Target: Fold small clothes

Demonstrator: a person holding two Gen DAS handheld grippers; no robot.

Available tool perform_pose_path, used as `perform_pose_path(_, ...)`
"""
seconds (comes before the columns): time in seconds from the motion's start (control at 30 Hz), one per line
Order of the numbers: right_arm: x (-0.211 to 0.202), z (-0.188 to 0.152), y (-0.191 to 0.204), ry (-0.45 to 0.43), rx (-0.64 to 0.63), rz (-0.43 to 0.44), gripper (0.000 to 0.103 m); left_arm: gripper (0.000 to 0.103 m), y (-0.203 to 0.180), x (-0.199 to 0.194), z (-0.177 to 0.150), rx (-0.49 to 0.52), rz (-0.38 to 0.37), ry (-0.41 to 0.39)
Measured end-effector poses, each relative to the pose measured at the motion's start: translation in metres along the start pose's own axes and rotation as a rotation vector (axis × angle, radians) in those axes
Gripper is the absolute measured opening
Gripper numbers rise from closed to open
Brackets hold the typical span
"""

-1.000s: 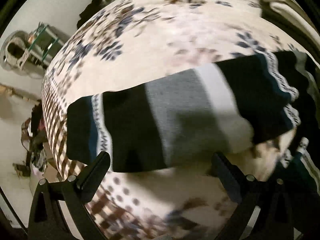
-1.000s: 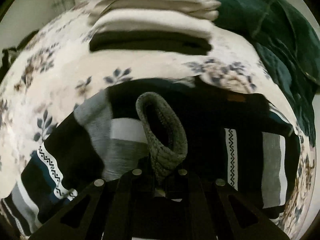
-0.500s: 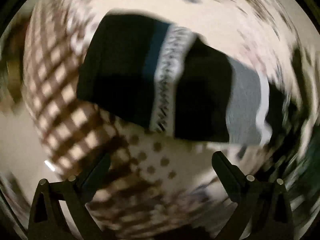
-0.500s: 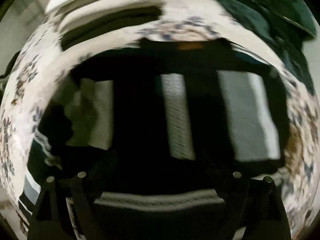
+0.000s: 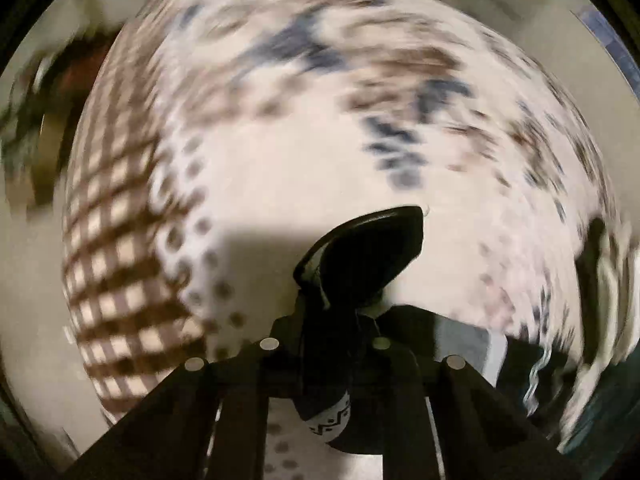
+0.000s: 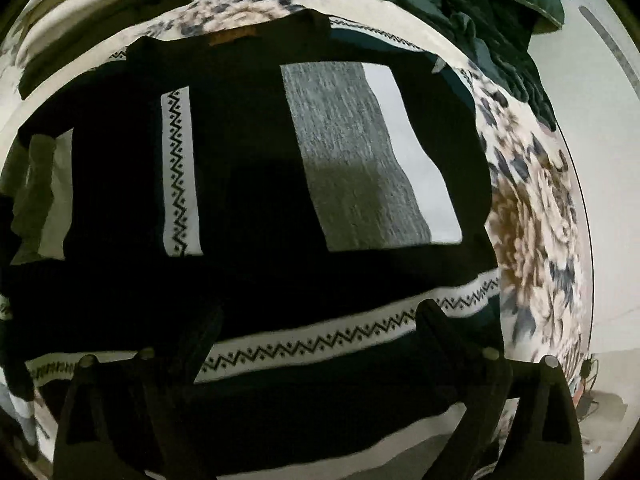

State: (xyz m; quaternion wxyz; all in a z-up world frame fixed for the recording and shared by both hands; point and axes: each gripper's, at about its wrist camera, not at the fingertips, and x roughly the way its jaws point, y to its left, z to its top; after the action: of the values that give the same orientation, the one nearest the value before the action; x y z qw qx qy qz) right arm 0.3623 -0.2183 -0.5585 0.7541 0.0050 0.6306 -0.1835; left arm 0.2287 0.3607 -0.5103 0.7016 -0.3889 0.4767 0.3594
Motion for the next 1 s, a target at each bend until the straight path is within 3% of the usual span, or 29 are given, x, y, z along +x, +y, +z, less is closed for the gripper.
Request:
perform_pose_path(0.1,0.004,0.011,0.004,-0.023,-0.032,-0.012,0.099,0.010,-0.055,-0.026,-0.005,0.192,0.018,-0.077)
perform_pose_path(0.23,0.013,0.024,-0.002,-0.030,-0.033,0.058,0.099,0.010,-0.122,-0.057,-0.047,0.402,-0.005,-0.159)
perform_pose_path(0.37,0.016,0.028,-0.029,-0.018,-0.005,0.158,0.099,0.010,-0.199,-0.089,-0.110,0.592,-0.074,-0.222)
perform_pose_path(0.5,0.020,0.031,-0.091,0.001,0.051,0.233,0.099,0.010,-0.294,-0.112,-0.196,0.751,-0.198,-0.221)
perform_pose_path(0.6,0.029,0.036,-0.147,0.024,0.112,0.244,0.099,0.010,-0.367,-0.115,-0.280,0.857,-0.309,-0.160)
perform_pose_path(0.7,0.039,0.041,-0.211,0.041,0.169,0.222,0.099,0.010,-0.417,-0.103,-0.355,0.959,-0.368,-0.104)
perform_pose_path(0.77,0.046,0.047,-0.249,0.041,0.187,0.198,0.099,0.011,-0.442,-0.096,-0.394,1.016,-0.374,-0.066)
perform_pose_path(0.9,0.057,0.052,-0.306,0.052,0.212,0.210,0.099,0.014,-0.471,-0.062,-0.450,1.104,-0.354,0.137)
perform_pose_path(0.93,0.059,0.053,-0.315,0.058,0.217,0.240,0.099,0.019,-0.472,-0.061,-0.454,1.121,-0.340,0.144)
perform_pose_path(1.0,0.061,0.057,-0.328,0.069,0.220,0.315,0.099,0.046,-0.462,-0.068,-0.456,1.137,-0.368,0.155)
